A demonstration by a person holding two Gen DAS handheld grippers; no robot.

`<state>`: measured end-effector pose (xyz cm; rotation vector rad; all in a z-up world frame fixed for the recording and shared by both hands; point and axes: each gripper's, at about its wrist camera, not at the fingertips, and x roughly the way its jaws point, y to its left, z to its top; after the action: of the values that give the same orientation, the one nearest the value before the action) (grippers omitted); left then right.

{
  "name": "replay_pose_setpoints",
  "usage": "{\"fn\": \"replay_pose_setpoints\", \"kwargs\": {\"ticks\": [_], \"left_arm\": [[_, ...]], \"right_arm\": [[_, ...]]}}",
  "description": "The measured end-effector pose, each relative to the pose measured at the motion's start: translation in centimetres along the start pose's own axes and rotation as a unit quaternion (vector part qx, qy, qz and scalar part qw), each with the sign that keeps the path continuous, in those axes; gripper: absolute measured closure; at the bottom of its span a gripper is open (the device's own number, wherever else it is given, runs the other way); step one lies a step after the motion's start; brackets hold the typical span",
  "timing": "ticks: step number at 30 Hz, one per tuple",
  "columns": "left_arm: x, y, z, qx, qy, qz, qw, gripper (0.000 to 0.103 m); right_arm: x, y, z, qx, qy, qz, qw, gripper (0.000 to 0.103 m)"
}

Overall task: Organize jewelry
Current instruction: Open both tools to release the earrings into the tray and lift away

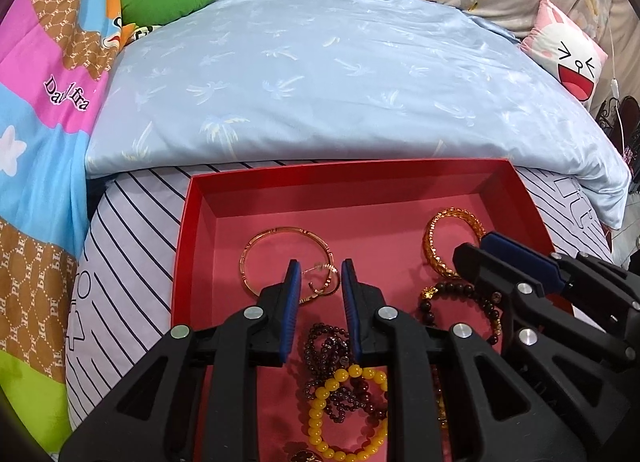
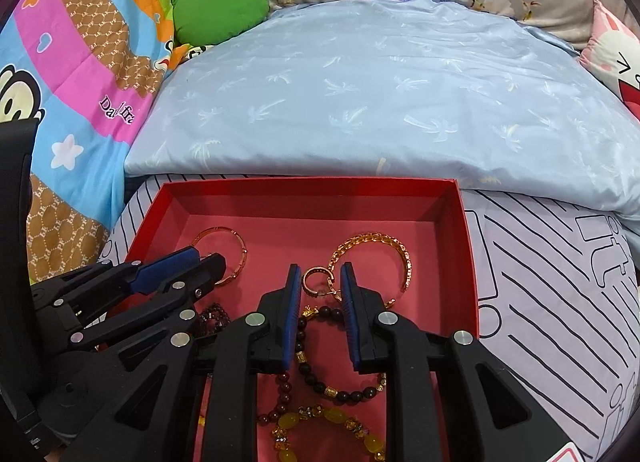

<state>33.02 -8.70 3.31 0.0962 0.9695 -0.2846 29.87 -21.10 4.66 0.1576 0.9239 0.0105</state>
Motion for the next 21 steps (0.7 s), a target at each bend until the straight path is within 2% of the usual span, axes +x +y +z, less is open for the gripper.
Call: {"fn": "replay_pose_setpoints", "kwargs": {"ticks": [5, 10, 21], "left_arm": [[0.0, 0.0, 0.1, -0.002, -0.003, 0.013, 0.9999, 0.07], [-0.9, 0.4, 0.0, -0.011, -0.017, 0.02, 0.9996, 0.069], [-4.9, -0.3, -2.6, 0.001, -0.037, 0.033, 0.9987, 0.069]], "right_arm": [[-0.1, -0.2, 0.1, 0.006, -0.001, -0.001, 1.0, 0.079], [-1.0, 0.1, -0.1, 0.001, -0.011, -0.009, 1.0, 0.071], [-4.9, 0.6, -3.0, 0.002, -0.033, -0.022, 0.999, 0.066]]}}
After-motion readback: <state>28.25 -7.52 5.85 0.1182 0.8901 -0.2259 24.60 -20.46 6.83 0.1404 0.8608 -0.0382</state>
